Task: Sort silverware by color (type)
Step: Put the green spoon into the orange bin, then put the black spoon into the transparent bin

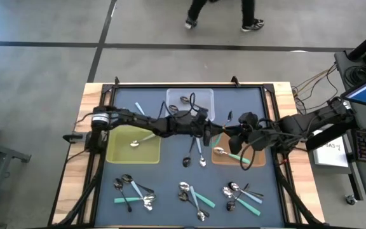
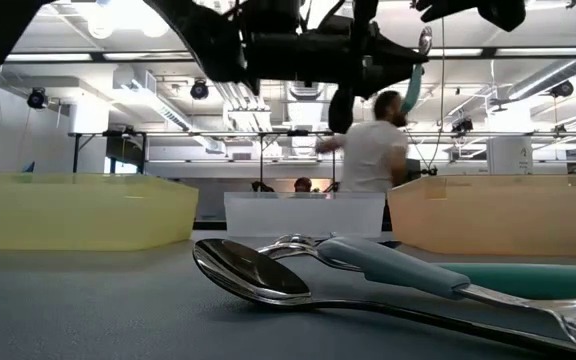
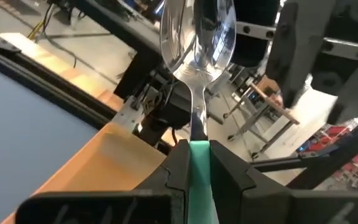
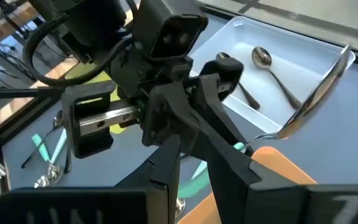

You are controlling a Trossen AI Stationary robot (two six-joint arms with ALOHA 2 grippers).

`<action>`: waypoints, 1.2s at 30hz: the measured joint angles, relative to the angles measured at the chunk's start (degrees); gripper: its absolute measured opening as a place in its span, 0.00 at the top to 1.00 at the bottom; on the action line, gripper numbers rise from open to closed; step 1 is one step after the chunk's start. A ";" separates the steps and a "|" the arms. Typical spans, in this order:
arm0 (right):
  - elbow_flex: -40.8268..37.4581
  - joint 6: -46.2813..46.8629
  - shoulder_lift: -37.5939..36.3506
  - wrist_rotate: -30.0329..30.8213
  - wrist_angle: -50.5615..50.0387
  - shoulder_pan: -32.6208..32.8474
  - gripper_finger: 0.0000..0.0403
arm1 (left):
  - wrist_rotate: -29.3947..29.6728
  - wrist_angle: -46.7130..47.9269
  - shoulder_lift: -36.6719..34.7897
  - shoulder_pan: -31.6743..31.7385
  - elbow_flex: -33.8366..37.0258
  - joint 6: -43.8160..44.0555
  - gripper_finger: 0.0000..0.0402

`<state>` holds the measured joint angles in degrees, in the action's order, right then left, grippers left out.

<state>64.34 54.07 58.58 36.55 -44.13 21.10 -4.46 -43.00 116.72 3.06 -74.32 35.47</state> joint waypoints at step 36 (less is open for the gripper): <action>-0.24 -0.14 1.13 0.48 -0.56 0.00 0.83 | -42.60 23.05 11.31 2.31 -23.52 -2.95 0.62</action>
<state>64.10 53.93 59.70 37.04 -44.69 21.10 -47.06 -19.95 128.03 5.37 -97.84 32.52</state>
